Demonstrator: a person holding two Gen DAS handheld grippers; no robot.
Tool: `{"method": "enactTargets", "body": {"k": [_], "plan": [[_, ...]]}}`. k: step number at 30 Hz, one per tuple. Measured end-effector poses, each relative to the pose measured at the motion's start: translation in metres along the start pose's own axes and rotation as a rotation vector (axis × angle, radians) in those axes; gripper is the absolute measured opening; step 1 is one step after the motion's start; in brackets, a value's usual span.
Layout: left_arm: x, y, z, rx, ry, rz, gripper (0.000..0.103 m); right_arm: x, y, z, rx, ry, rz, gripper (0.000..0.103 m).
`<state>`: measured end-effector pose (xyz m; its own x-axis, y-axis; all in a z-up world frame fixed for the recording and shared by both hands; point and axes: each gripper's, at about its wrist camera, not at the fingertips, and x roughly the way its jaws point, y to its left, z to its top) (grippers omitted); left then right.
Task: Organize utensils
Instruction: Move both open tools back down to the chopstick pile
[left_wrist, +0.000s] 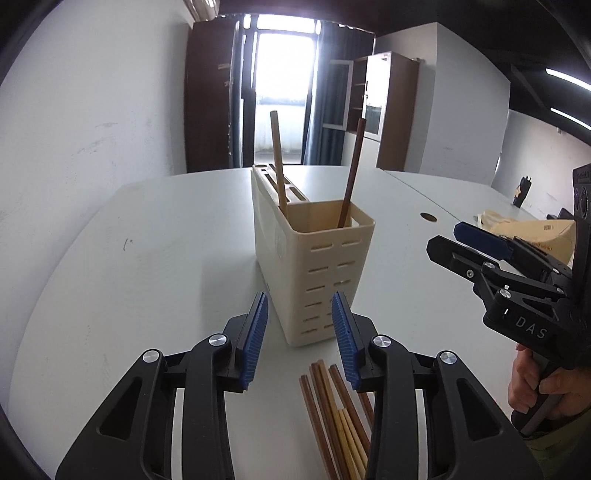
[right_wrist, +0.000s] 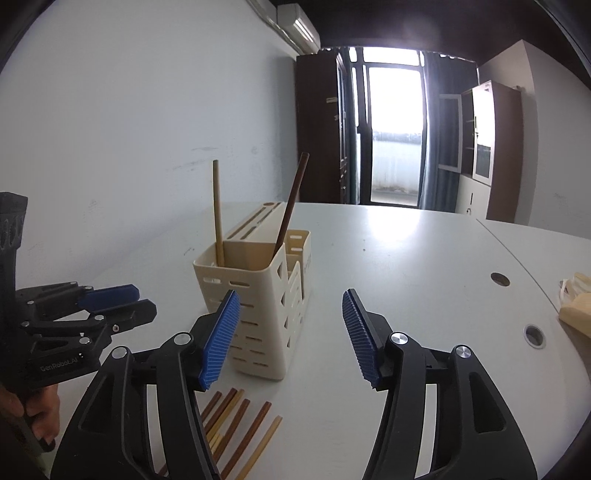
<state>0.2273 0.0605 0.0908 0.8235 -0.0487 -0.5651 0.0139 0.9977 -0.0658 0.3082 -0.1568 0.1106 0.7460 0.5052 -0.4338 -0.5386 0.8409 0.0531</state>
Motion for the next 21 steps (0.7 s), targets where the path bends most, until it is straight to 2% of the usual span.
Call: {"method": "enactTargets", "body": {"k": [4, 11, 15, 21], "plan": [[0.0, -0.002, -0.009, 0.022, 0.036, 0.007, 0.04, -0.004, 0.003, -0.01, -0.002, 0.049, -0.013, 0.059], [0.018, -0.001, -0.021, 0.017, 0.174, 0.006, 0.04, 0.003, 0.001, -0.027, -0.003, 0.206, -0.064, 0.061], [0.028, 0.003, -0.026, -0.007, 0.273, -0.034, 0.04, 0.013, -0.004, -0.035, 0.043, 0.311, -0.04, 0.061], [0.043, 0.005, -0.036, -0.001, 0.374, -0.021, 0.04, 0.023, -0.007, -0.048, 0.088, 0.424, -0.014, 0.061]]}}
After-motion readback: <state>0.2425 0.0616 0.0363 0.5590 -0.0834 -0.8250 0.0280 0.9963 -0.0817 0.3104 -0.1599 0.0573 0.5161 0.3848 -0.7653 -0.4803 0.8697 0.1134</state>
